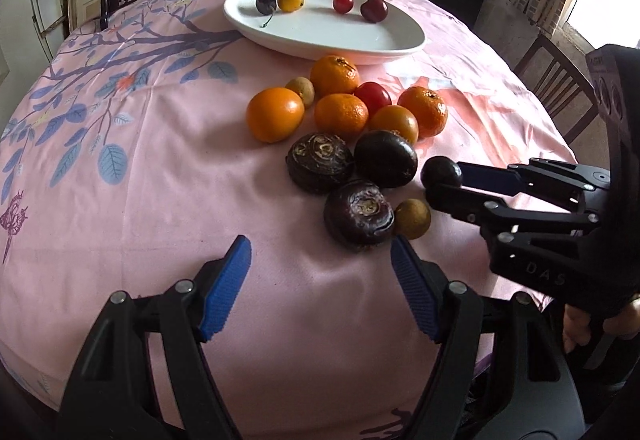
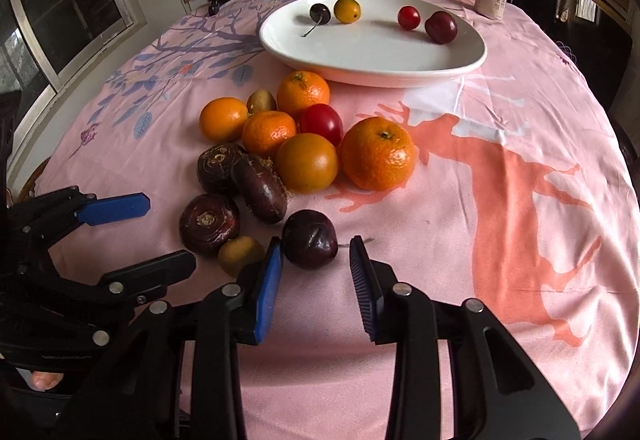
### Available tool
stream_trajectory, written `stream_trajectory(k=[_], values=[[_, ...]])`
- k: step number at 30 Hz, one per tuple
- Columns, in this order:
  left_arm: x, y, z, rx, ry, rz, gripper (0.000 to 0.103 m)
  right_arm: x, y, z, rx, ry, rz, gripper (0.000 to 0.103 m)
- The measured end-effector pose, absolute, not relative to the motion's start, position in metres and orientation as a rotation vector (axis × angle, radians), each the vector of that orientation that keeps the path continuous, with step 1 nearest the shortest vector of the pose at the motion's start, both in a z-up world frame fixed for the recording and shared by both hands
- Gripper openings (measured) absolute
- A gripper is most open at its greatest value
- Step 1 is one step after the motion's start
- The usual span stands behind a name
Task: Organize fruits
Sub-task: 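Grasp a mandarin with the right tool while the left tool grasps a dark brown round fruit, then carry the mandarin and brown fruit onto the white plate and release both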
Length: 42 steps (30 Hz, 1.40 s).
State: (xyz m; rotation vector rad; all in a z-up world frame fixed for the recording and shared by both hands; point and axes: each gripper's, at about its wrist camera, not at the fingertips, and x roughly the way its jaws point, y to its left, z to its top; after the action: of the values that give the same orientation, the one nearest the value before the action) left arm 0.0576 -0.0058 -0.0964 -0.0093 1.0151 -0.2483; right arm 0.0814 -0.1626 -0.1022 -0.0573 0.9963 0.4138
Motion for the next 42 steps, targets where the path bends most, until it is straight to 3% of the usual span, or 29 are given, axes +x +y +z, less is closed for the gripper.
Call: stream_trajectory(k=[3,5,11,12,14,26,42], values=[[0.065,-0.012,-0.102,-0.002,1.025,-0.244,0.074,0.088,-0.18,-0.091,0.009,0.98,0.39,0.042],[0.068,-0.018,-0.102,0.013,1.006,-0.237,0.074,0.098,-0.186,-0.085,0.01,0.957,0.347,0.052],[0.078,-0.023,-0.104,0.002,0.983,-0.238,0.07,0.145,-0.183,-0.102,0.03,0.985,0.384,0.053],[0.078,-0.022,-0.103,-0.004,0.978,-0.242,0.067,0.15,-0.181,-0.103,0.031,0.987,0.395,0.049],[0.079,-0.02,-0.102,-0.027,0.974,-0.255,0.04,0.151,-0.177,-0.1,0.014,0.986,0.388,0.044],[0.065,-0.005,-0.076,-0.085,0.923,-0.255,0.04,0.08,-0.209,-0.061,0.065,0.861,0.349,0.044],[0.085,0.002,-0.031,-0.08,0.85,-0.232,0.04,0.088,-0.202,-0.046,0.076,0.829,0.375,0.044]])
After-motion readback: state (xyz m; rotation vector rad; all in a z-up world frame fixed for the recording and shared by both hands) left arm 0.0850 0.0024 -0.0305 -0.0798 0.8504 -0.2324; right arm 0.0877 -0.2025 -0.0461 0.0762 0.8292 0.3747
